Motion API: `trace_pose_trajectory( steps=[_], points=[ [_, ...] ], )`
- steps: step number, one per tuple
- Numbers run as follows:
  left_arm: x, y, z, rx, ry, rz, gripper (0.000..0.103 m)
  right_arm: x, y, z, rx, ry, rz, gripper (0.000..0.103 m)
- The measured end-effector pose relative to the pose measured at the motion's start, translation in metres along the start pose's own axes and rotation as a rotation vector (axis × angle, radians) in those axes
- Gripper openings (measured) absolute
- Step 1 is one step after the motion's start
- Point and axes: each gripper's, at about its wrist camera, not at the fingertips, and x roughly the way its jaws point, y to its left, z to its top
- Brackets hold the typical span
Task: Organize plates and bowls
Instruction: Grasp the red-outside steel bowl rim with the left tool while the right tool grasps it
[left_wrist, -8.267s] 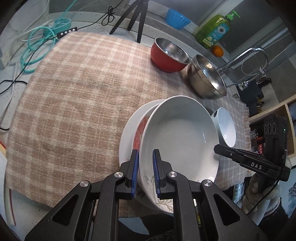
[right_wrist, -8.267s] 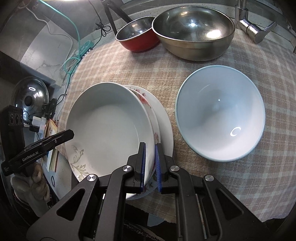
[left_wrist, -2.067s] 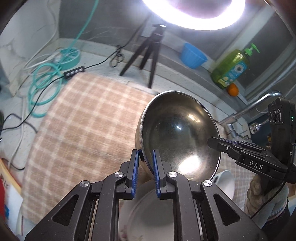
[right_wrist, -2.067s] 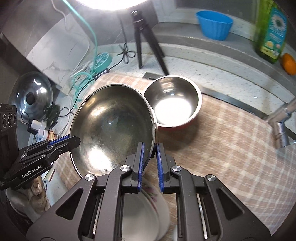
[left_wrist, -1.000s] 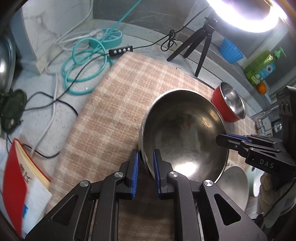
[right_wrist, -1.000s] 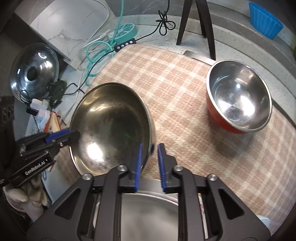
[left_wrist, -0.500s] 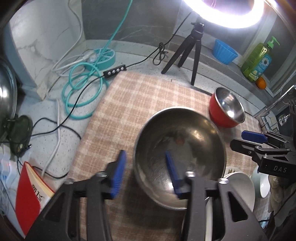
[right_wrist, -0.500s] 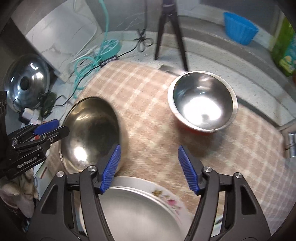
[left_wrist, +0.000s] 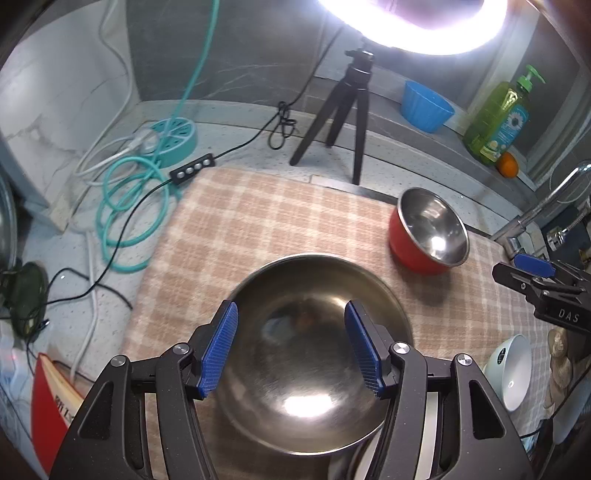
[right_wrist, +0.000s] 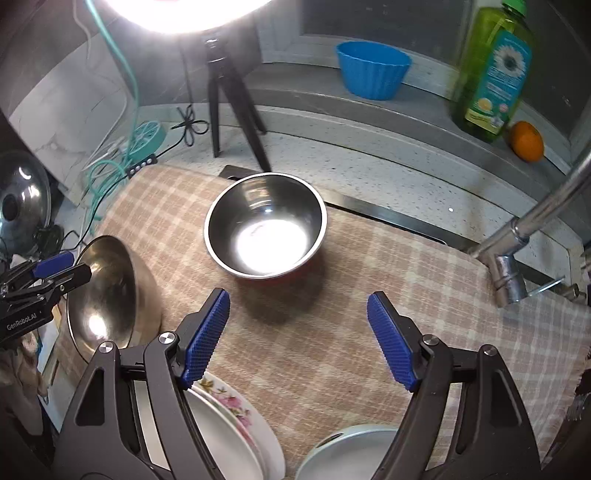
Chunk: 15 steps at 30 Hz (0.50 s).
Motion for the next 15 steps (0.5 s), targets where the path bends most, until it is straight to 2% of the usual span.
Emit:
trace_pose_trajectory(
  steps=[9,12,15],
  points=[
    [0.018,-0.027,0.021,0.044,0.017,-0.050,0.060,0.011,-0.027,0.006,0.088,0.017,0.045,0.079],
    [0.027,-0.034,0.034,0.045,0.028,-0.074,0.055,0.016,-0.033,0.011,0.113,0.022,0.068,0.079],
    [0.038,-0.044,0.045,0.055,0.046,-0.090,0.045,0.023,-0.038,0.015,0.137,0.033,0.087,0.077]
  ],
)
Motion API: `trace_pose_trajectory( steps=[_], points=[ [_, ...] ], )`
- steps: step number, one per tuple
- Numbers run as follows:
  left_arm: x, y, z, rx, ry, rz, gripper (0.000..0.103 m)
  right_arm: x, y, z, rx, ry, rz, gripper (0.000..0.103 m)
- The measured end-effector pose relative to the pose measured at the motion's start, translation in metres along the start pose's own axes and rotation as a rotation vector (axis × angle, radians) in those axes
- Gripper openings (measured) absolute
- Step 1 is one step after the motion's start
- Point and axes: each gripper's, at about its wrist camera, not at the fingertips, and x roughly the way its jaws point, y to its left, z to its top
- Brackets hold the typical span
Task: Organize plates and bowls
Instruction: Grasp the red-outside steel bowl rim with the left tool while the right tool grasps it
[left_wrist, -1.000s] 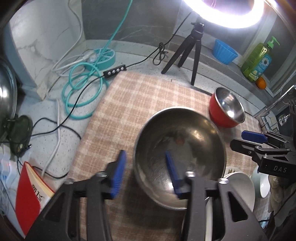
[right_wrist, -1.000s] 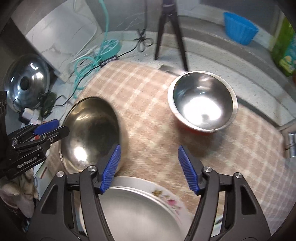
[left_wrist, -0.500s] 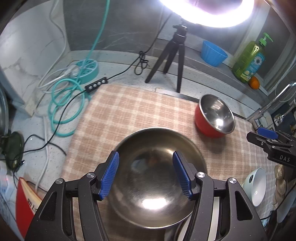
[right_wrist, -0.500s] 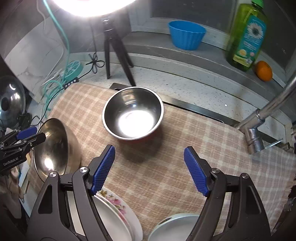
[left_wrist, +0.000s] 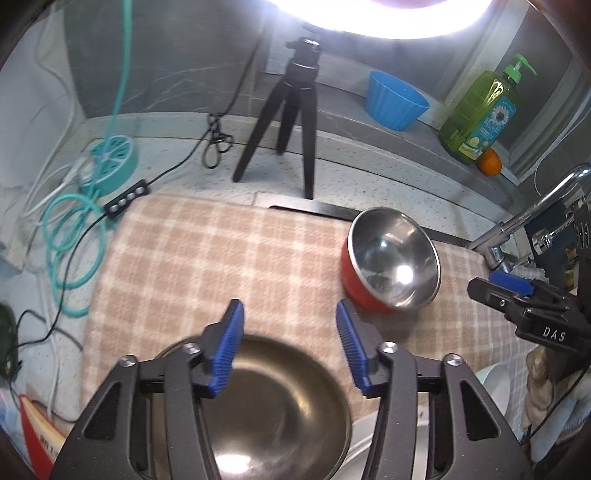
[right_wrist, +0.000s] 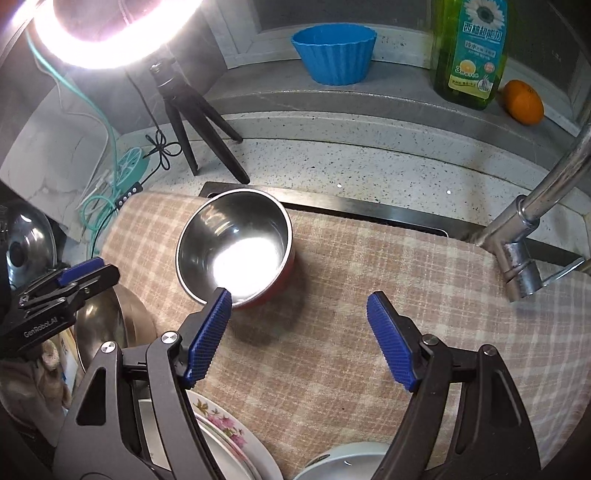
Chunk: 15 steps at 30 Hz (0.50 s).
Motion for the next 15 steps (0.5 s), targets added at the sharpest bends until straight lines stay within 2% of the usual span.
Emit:
trace_pose_trajectory(
  steps=[1,3,4,6,8,12,15],
  points=[
    [0.004,-0.003,0.004,0.003,0.008,-0.009,0.040,0.002,-0.001,0.002,0.003,0.006,0.004,0.075],
    [0.013,-0.008,0.010,0.013,0.029,-0.024,0.034,0.009,-0.001,0.005,0.004,0.022,0.006,0.062],
    [0.018,-0.010,0.013,0.017,0.040,-0.031,0.027,0.012,0.000,0.007,0.005,0.030,0.010,0.060],
    [0.025,-0.015,0.017,0.017,0.056,-0.044,0.023,0.017,-0.001,0.009,0.010,0.042,0.019,0.055],
    [0.031,-0.019,0.020,0.019,0.067,-0.056,0.023,0.022,-0.001,0.012,0.016,0.052,0.023,0.052],
    [0.043,-0.025,0.027,0.009,0.094,-0.079,0.020,0.032,-0.004,0.017,0.039,0.078,0.046,0.038],
    [0.050,-0.027,0.031,0.011,0.106,-0.079,0.019,0.037,-0.004,0.020,0.048,0.087,0.048,0.037]
  ],
)
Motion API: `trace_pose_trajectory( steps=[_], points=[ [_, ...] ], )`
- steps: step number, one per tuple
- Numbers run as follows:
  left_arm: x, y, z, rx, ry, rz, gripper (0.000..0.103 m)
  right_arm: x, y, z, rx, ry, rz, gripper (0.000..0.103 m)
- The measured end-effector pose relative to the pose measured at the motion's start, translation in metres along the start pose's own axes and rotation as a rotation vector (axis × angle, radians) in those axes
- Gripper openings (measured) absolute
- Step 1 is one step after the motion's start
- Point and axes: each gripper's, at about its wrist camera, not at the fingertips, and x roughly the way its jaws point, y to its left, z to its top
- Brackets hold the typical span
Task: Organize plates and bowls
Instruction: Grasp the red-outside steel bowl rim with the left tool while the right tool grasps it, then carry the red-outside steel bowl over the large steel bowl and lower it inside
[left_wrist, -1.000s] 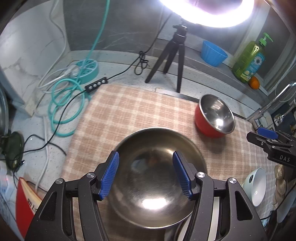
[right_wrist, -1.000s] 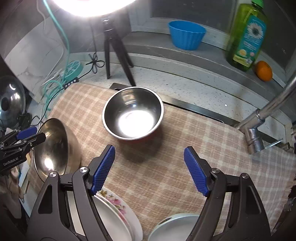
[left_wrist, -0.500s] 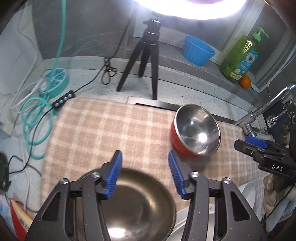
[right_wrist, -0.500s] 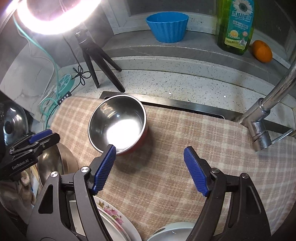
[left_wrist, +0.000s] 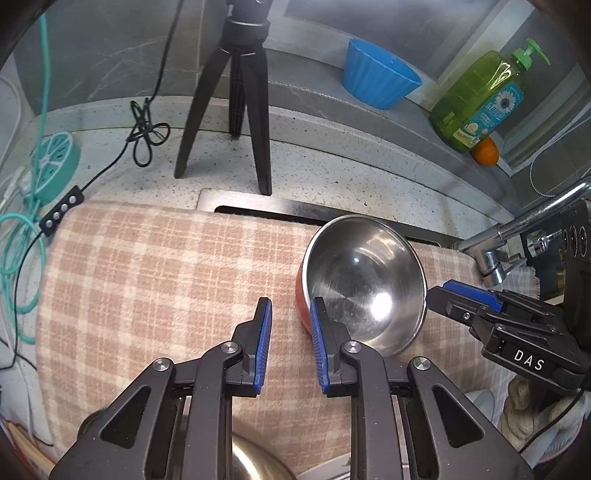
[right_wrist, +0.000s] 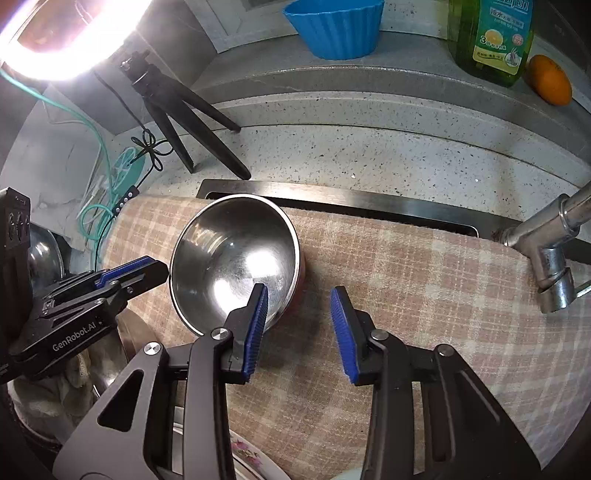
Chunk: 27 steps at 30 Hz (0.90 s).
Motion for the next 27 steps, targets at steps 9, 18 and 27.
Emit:
trace_pose_trajectory(
  steps=[9,18,27],
  points=[
    [0.017,-0.004,0.007,-0.007,0.037,-0.019,0.014,0.016,0.001,0.006,0.006,0.039,0.011,0.023],
    [0.023,-0.008,0.008,0.008,0.056,-0.032,0.007,0.021,0.010,0.008,-0.023,0.051,-0.006,0.012],
    [0.020,-0.012,0.007,0.009,0.056,-0.031,0.007,0.016,0.013,0.005,-0.029,0.050,-0.005,0.012]
  ],
)
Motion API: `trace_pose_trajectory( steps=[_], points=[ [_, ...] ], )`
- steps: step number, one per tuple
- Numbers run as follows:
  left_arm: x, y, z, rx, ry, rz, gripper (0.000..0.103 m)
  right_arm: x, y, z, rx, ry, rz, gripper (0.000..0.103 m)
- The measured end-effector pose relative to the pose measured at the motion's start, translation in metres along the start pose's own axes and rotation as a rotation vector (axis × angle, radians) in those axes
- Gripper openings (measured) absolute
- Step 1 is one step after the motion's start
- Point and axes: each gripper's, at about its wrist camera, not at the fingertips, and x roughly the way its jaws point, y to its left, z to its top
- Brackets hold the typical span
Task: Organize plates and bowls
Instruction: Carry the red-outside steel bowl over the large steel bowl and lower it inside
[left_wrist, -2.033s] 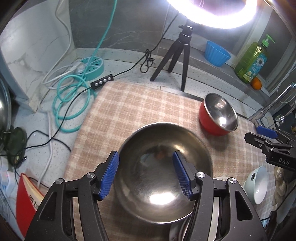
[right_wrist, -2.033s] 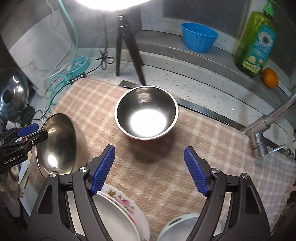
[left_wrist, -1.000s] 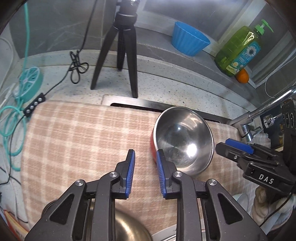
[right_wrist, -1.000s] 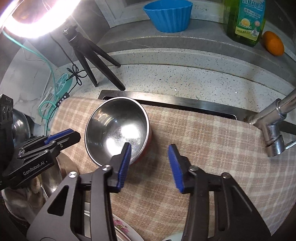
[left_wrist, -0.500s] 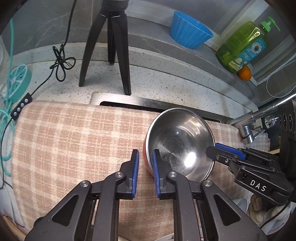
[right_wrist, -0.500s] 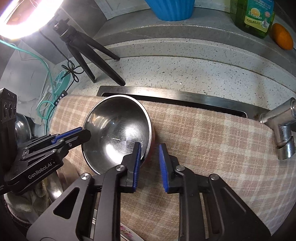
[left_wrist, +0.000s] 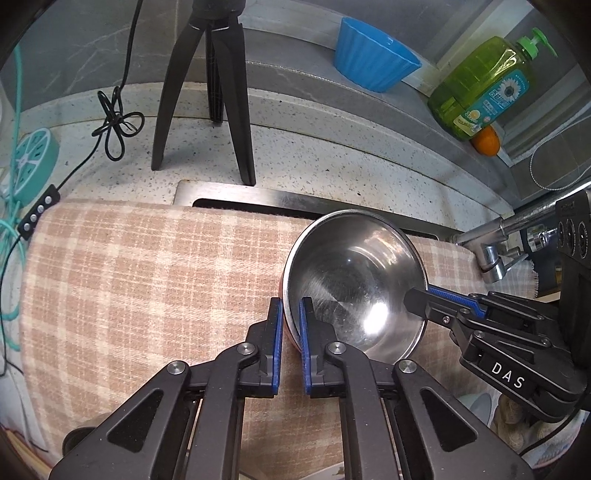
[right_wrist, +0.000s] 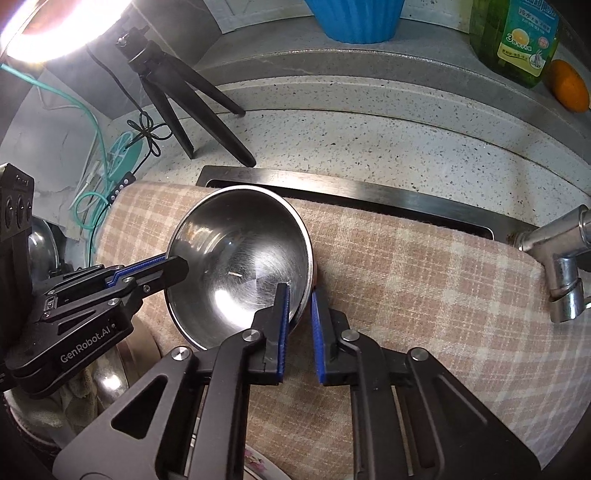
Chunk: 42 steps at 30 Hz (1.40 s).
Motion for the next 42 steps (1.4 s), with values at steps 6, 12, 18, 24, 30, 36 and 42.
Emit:
trace_pose_trajectory(
  steps=[6,12,18,24,30,36,42],
  points=[
    [-0.013,0.002,-0.005,-0.001,-0.017,-0.005,0.007,-0.011,0.005,-0.007,-0.011,-0.012,0.006,0.012],
    [-0.031,0.003,-0.016,0.002,-0.039,-0.017,0.007,-0.027,0.012,-0.015,-0.028,-0.027,0.023,0.012],
    [-0.049,0.006,-0.030,-0.001,-0.058,-0.018,0.007,-0.041,0.026,-0.029,-0.055,-0.035,0.027,0.012],
    [-0.066,0.007,-0.045,0.000,-0.076,-0.016,0.007,-0.053,0.040,-0.039,-0.081,-0.044,0.031,0.012],
    [-0.086,0.011,-0.055,-0.004,-0.104,-0.014,0.007,-0.068,0.060,-0.049,-0.115,-0.069,0.030,0.012],
    [-0.106,0.019,-0.066,-0.018,-0.138,-0.006,0.007,-0.079,0.081,-0.057,-0.148,-0.084,0.042,0.012],
    [-0.123,0.037,-0.081,-0.048,-0.156,0.002,0.007,-0.079,0.106,-0.066,-0.183,-0.080,0.068,0.012]
  ],
)
